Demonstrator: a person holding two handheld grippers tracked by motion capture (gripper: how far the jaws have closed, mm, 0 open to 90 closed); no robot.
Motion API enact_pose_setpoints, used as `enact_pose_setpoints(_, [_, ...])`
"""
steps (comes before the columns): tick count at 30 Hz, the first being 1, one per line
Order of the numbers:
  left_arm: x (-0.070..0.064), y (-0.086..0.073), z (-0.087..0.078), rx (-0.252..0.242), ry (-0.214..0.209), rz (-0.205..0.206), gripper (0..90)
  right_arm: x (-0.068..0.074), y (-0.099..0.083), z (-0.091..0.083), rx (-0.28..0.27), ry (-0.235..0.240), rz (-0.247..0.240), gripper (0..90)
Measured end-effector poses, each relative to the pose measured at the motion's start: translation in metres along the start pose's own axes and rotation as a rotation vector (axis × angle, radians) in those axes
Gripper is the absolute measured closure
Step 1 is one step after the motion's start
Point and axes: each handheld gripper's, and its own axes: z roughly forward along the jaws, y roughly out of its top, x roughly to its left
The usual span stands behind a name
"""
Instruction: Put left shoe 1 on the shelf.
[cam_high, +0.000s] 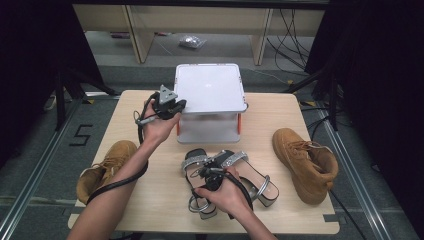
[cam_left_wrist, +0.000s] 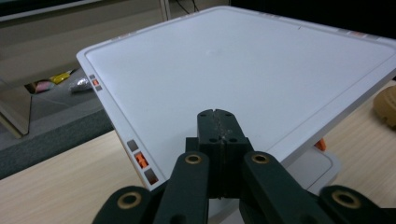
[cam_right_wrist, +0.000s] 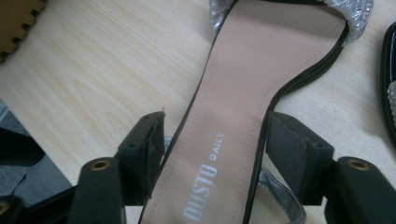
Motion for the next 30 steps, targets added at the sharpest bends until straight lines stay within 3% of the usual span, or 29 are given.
enact_pose_setpoints(2, [0.0, -0.001, 0.001, -0.007, -0.001, -0.001, 89.9, 0.001, 0.002, 0.003, 0.03, -0.014, 0.011, 34.5])
enact_pose_setpoints(5, [0.001, -0.001, 0.002, -0.004, 0.0, -0.003, 89.8, -0.001, 0.005, 0.007, 0.043, -0.018, -0.015, 32.2])
enact_pose_setpoints(6, [0.001, -0.001, 0.002, -0.005, 0.002, -0.002, 89.8, 0.002, 0.005, 0.009, 0.078, -0.029, 0.043, 30.9])
enact_pose_setpoints(7, [0.001, -0.001, 0.003, -0.006, 0.003, 0.001, 89.8, 0.0, 0.007, 0.01, 0.077, -0.033, 0.025, 30.7])
enact_pose_setpoints(11, [0.0, -0.002, 0.003, -0.01, 0.008, 0.014, 89.9, 0.001, 0.013, 0.016, 0.124, -0.031, 0.07, 27.1])
enact_pose_setpoints(12, [0.0, -0.002, 0.003, -0.011, 0.007, 0.008, 89.9, -0.002, 0.015, 0.018, 0.133, -0.026, 0.047, 27.1])
enact_pose_setpoints(14, [0.001, -0.002, 0.003, -0.01, 0.006, 0.003, 89.9, 0.004, 0.018, 0.016, 0.175, -0.001, 0.151, 28.4])
enact_pose_setpoints(15, [0.001, -0.002, 0.003, -0.008, 0.006, 0.005, 89.9, -0.001, 0.02, 0.017, 0.135, 0.004, 0.098, 29.2])
enact_pose_setpoints(16, [0.001, -0.002, 0.003, -0.008, 0.006, 0.005, 89.9, -0.001, 0.02, 0.017, 0.135, 0.004, 0.098, 29.2])
enact_pose_setpoints(17, [0.001, -0.002, 0.003, -0.006, 0.005, 0.003, 89.9, -0.001, 0.021, 0.016, 0.12, 0.002, 0.128, 28.9])
enact_pose_setpoints(18, [0.0, -0.001, 0.003, -0.002, 0.007, 0.005, 89.9, 0.002, 0.024, 0.016, 0.145, 0.01, 0.174, 28.8])
enact_pose_setpoints(19, [0.0, -0.001, 0.003, -0.002, 0.006, 0.006, 89.9, 0.0, 0.025, 0.017, 0.156, -0.002, 0.139, 28.9])
enact_pose_setpoints(30, [0.001, 0.001, 0.003, 0.008, 0.006, 0.007, 89.9, 0.002, 0.026, 0.035, 0.21, -0.08, 0.117, 30.1])
